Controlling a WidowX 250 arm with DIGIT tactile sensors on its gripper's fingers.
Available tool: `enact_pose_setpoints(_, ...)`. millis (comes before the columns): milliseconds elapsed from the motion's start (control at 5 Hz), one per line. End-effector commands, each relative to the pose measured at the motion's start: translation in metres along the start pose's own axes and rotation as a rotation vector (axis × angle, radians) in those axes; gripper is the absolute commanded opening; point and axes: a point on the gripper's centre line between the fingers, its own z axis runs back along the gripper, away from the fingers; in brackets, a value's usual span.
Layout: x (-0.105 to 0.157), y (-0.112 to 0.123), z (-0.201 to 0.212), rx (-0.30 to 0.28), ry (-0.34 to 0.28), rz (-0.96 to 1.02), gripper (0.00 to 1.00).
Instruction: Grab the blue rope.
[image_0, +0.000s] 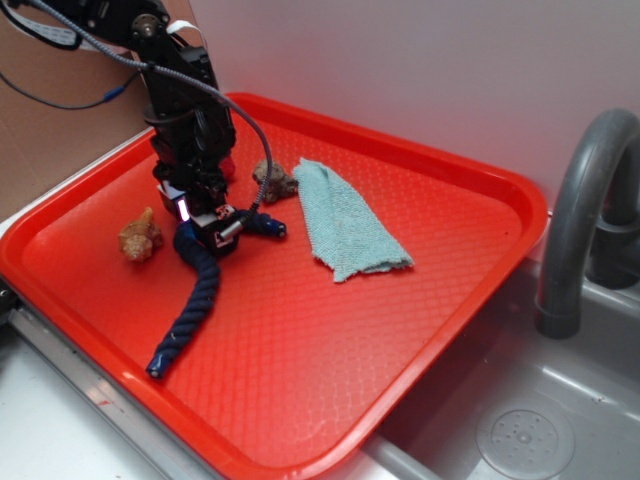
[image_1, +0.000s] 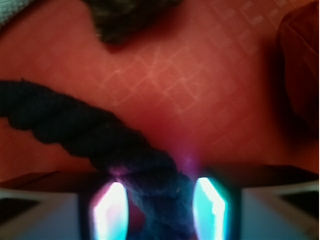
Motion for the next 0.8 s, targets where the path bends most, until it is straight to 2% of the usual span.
enact_pose_setpoints(0, -0.004, 0.005, 0.061, 0.09, 0.024, 0.039, 0.0)
enact_pose_setpoints(200, -0.004, 0.008, 0.11, -0.044, -0.023, 0.114, 0.0)
enact_pose_setpoints(400, -0.013, 0.002, 0.161, -0.084, -0.154, 0.1, 0.0)
enact_pose_setpoints(600, -0.052, -0.018, 0.208, -0.096, -0.285, -0.008, 0.0)
